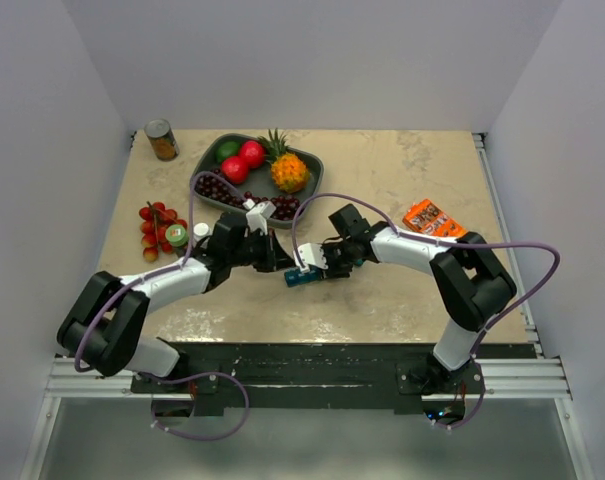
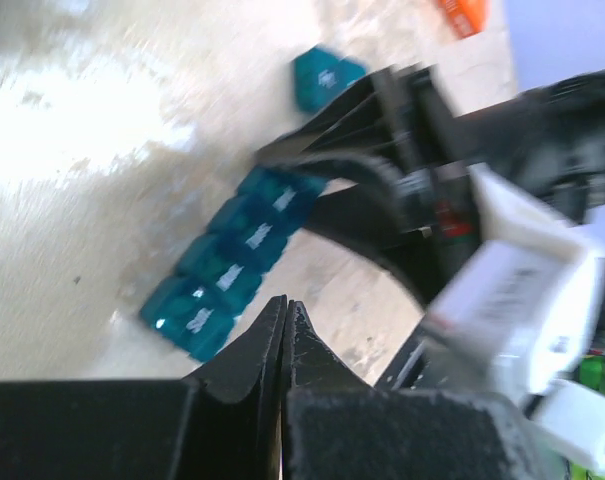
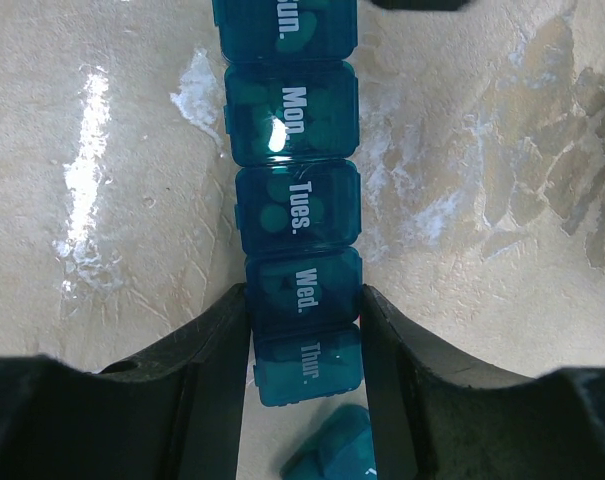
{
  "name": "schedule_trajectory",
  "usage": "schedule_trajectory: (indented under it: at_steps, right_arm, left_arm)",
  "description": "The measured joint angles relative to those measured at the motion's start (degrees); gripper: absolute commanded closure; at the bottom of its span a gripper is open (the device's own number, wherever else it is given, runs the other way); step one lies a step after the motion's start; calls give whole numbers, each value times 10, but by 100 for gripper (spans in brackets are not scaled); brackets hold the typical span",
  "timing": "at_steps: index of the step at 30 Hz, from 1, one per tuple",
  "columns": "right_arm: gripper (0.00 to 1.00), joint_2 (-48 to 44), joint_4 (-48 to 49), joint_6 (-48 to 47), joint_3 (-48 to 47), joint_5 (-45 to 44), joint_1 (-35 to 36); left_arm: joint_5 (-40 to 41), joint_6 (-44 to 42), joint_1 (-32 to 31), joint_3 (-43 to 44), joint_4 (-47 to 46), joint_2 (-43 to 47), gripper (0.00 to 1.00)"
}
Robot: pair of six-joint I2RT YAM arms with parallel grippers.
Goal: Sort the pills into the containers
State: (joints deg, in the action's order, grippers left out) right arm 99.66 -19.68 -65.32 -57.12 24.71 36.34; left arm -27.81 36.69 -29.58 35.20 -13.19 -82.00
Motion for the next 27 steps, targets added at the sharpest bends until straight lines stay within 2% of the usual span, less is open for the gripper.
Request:
schedule_trajectory:
  at_steps: [6, 10, 12, 16, 19, 20, 22, 23, 25, 27]
  right_arm:
    - [74, 1, 0, 1, -1, 0, 0]
    - [75, 1, 0, 2, -2, 0, 0]
    - [75, 1, 0, 1, -2, 0, 0]
    - [75, 1, 0, 2, -2, -1, 0]
    - [64, 2, 0, 2, -2, -1, 0]
    - [54, 2, 0, 2, -2, -1, 0]
    - [41, 2, 0, 6, -3, -2, 0]
    - [32, 2, 0, 9, -3, -1, 0]
    - [23, 2, -1, 21, -4, 0, 0]
    - [14, 2, -2, 30, -8, 1, 0]
  left_arm:
    - [-19, 8, 3, 3, -24, -3, 100]
    - [-19, 17, 3, -24, -53, -76, 100]
    - [-53, 35, 6, -31, -86, -114, 100]
    - [-58, 38, 6, -29, -113, -125, 100]
    - [-51, 36, 6, -28, -102, -116, 100]
    - [-45, 32, 6, -27, -90, -109, 100]
    - [-28, 26, 7, -22, -57, -90, 97]
    - [-23, 25, 7, -20, -41, -81, 87]
    - [-6, 15, 10, -10, -1, -48, 77]
    - [12, 3, 15, 5, 35, -7, 63]
